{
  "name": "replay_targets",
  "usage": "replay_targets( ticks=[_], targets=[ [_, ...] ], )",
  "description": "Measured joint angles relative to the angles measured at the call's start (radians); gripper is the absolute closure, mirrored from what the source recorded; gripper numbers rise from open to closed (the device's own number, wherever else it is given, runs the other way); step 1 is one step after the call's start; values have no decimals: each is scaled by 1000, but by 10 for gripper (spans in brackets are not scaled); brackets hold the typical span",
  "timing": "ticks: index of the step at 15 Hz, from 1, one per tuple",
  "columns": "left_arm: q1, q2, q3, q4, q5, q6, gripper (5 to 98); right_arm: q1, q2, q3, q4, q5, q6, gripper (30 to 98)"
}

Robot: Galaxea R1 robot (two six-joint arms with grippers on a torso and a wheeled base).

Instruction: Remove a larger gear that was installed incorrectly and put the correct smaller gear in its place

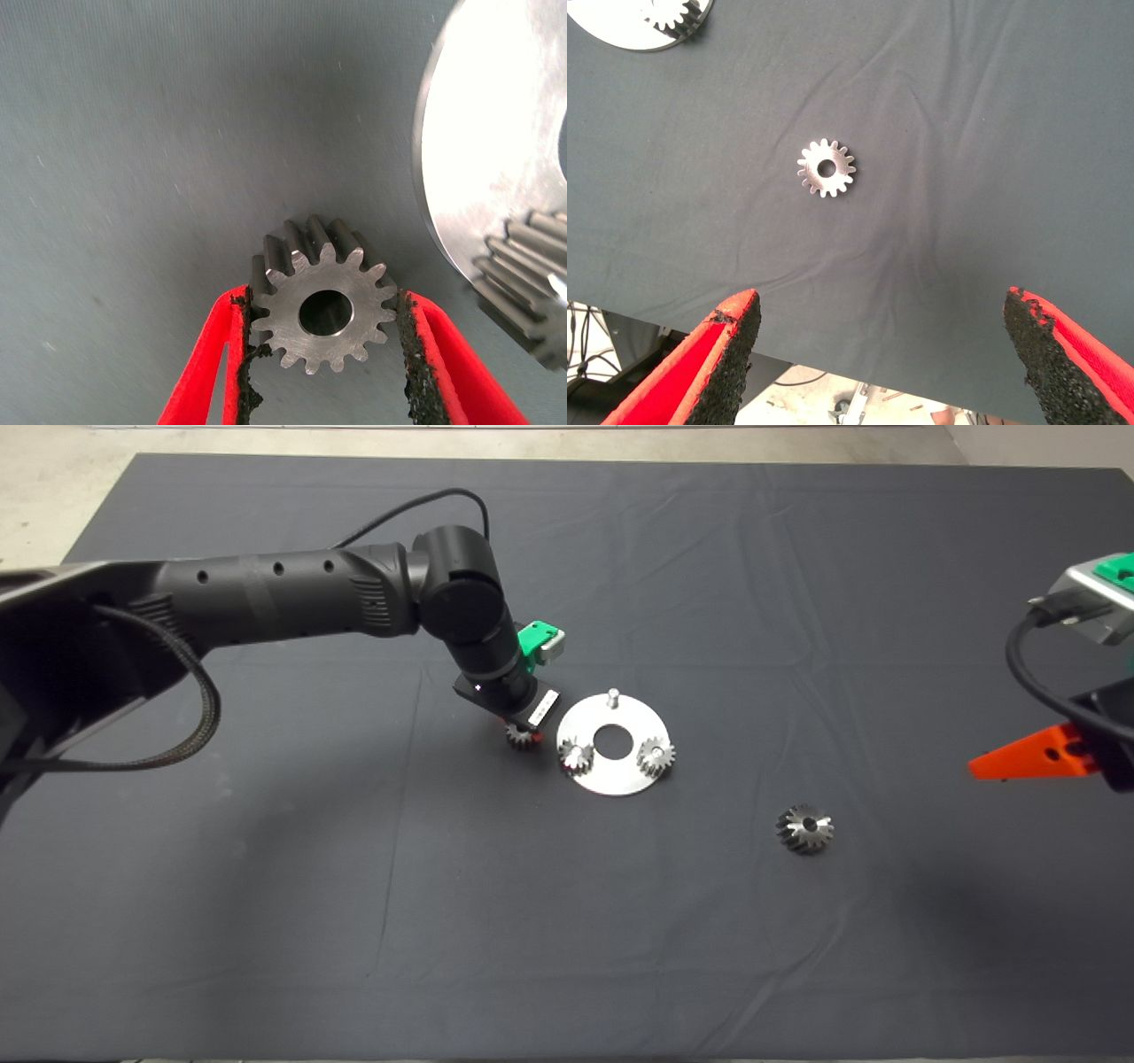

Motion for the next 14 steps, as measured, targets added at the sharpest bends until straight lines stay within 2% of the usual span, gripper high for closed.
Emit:
replay_targets(
  ticks=[1,10,12,14],
  targets=[
    [-3,6,-16,-1,0,19,706,0,0,0,0,0,0,556],
    [-26,34,-116,0,0,22,709,1,0,0,0,0,0,556],
    [-49,31,-136,23,16,22,710,1,0,0,0,0,8,556],
    [-88,40,-141,26,39,22,710,1,0,0,0,0,12,556]
  ],
)
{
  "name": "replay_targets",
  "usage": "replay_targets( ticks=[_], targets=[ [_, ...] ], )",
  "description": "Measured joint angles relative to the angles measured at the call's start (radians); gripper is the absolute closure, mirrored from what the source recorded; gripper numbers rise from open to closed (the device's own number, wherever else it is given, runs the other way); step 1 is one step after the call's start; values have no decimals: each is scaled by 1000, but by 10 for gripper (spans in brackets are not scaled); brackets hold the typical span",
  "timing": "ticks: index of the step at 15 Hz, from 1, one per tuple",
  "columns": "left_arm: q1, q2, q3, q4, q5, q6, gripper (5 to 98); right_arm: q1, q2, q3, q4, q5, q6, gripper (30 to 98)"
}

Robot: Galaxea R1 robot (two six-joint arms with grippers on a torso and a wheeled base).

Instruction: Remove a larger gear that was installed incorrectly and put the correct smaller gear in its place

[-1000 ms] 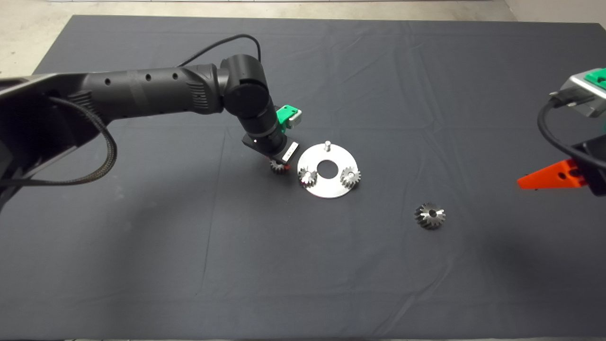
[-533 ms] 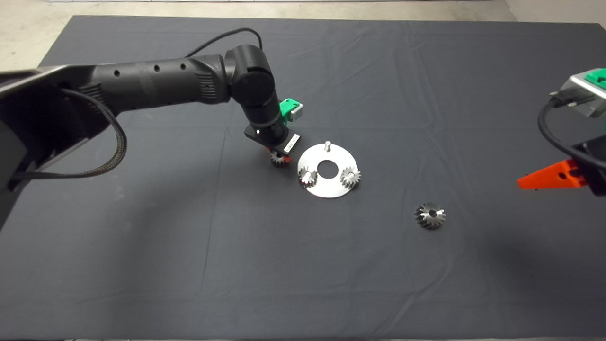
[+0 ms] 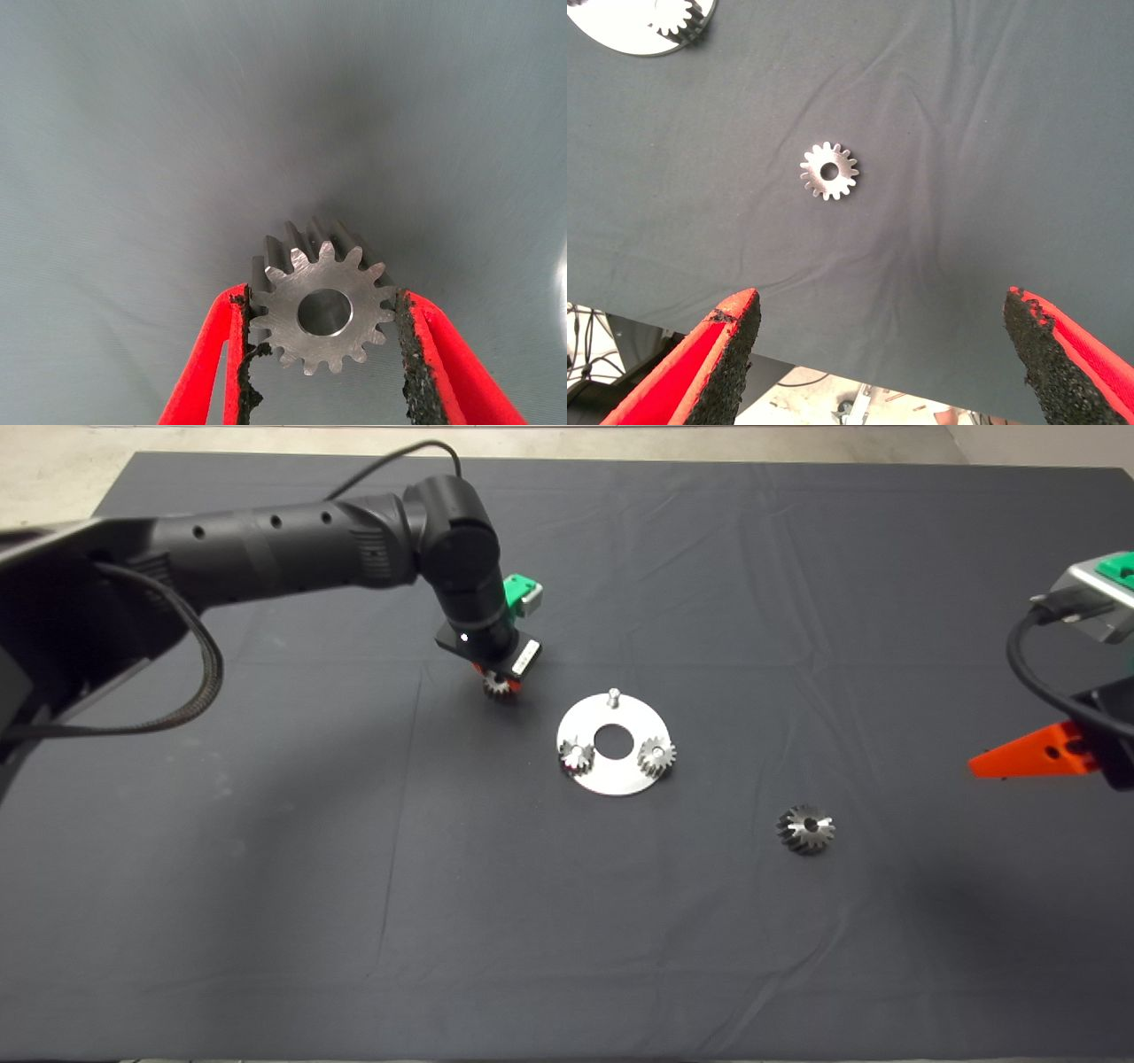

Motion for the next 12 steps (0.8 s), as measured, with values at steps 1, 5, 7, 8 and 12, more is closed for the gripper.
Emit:
replay_targets(
  ticks=[1,5,7,8,12],
  targets=[
    [-15,20,-1,4,10,0,711,0,0,0,0,0,3,556],
    [-21,145,-1,-2,11,-4,715,0,0,0,0,0,6,556],
    [-21,154,1,-36,-3,-27,717,0,-1,1,1,-3,7,556],
    [-21,151,-1,-52,5,-38,718,0,-1,1,1,-2,7,556],
    [-23,144,-12,-60,15,-58,718,0,-1,1,1,-1,7,556]
  ],
)
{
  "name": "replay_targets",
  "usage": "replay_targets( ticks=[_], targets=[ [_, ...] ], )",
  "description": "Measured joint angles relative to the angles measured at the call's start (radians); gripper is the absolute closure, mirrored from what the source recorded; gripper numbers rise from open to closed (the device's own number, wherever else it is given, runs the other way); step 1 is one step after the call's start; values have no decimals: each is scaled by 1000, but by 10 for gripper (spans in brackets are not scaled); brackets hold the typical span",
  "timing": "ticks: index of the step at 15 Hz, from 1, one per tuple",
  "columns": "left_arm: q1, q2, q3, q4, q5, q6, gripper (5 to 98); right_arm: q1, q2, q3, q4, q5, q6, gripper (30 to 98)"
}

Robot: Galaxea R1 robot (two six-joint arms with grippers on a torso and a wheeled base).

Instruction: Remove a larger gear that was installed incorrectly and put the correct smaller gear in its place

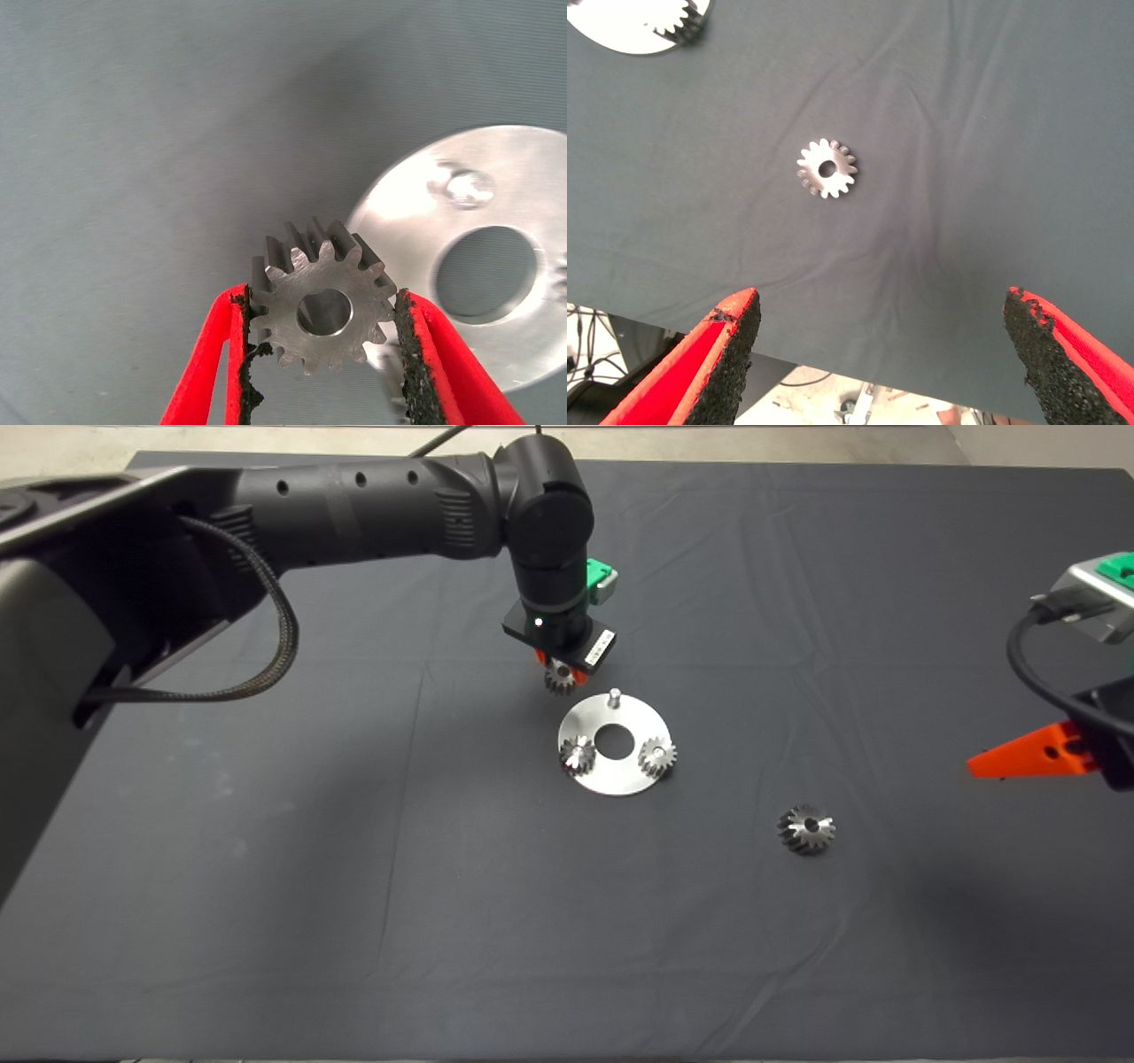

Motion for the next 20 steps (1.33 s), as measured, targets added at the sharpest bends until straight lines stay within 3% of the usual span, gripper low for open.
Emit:
replay_targets(
  ticks=[7,14,20],
  targets=[
    [-4,10,7,-4,-19,-27,718,0,0,0,0,0,0,556],
    [-4,18,18,-27,-139,-31,719,0,0,0,0,0,0,556],
    [-4,24,18,-31,-151,-49,719,0,0,0,0,0,0,556]
  ],
)
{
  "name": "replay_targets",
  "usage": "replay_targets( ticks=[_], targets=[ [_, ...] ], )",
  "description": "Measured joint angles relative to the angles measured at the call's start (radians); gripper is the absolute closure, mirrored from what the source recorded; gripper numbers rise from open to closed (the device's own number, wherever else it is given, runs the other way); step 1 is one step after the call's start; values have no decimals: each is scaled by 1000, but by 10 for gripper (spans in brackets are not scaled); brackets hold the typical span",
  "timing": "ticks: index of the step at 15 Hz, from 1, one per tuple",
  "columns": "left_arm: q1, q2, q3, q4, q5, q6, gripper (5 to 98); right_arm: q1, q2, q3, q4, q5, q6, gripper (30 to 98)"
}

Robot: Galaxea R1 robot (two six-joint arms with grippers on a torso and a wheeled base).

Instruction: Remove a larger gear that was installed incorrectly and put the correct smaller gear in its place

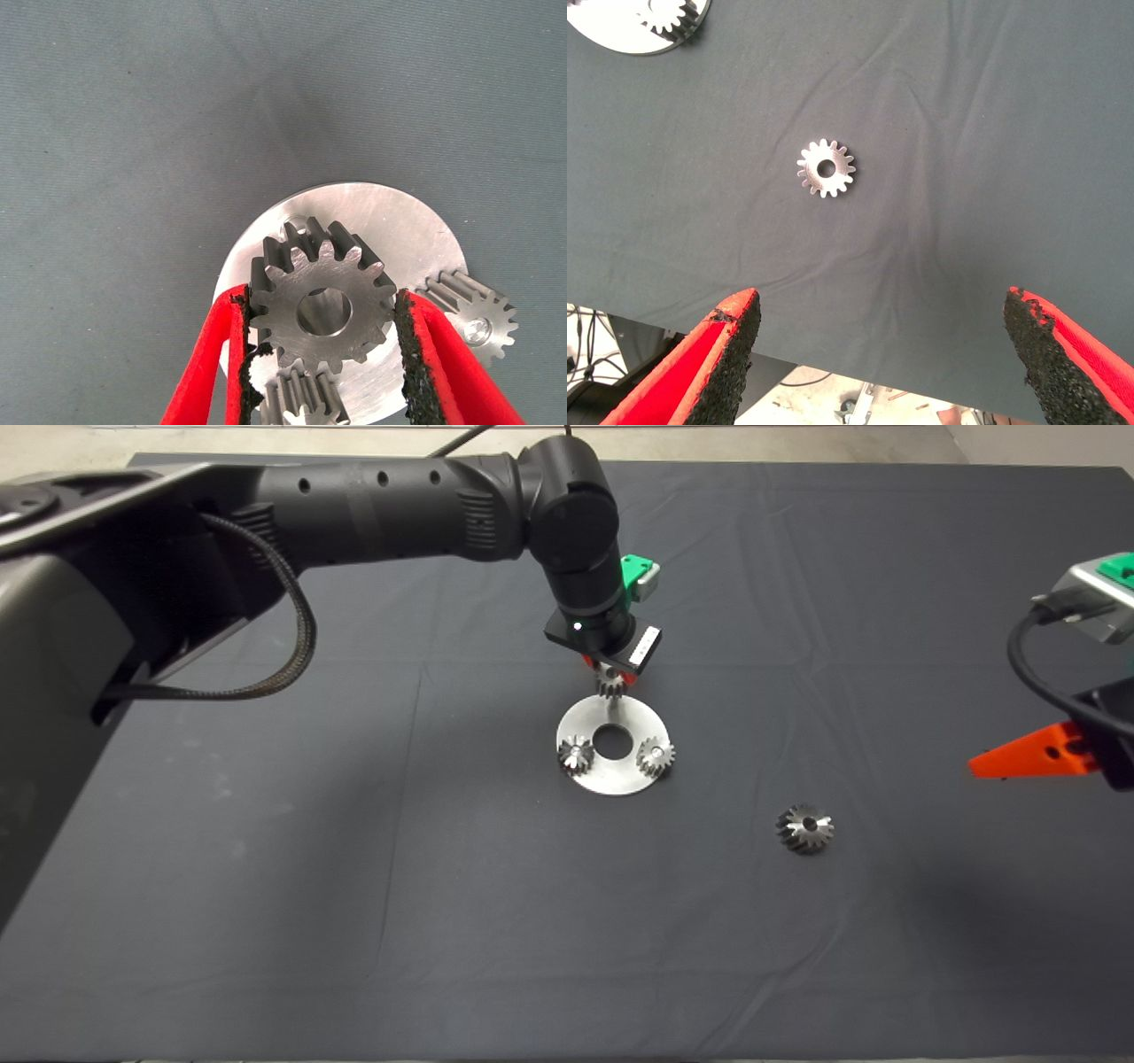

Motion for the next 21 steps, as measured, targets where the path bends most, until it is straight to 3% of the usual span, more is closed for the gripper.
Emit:
replay_targets(
  ticks=[2,8,21],
  targets=[
    [0,0,0,0,-15,0,719,0,0,0,0,0,0,556],
    [0,0,-5,0,-28,-1,719,0,0,0,0,0,0,556],
    [1,0,-31,1,-31,-3,720,0,-3,0,0,0,0,556]
  ],
)
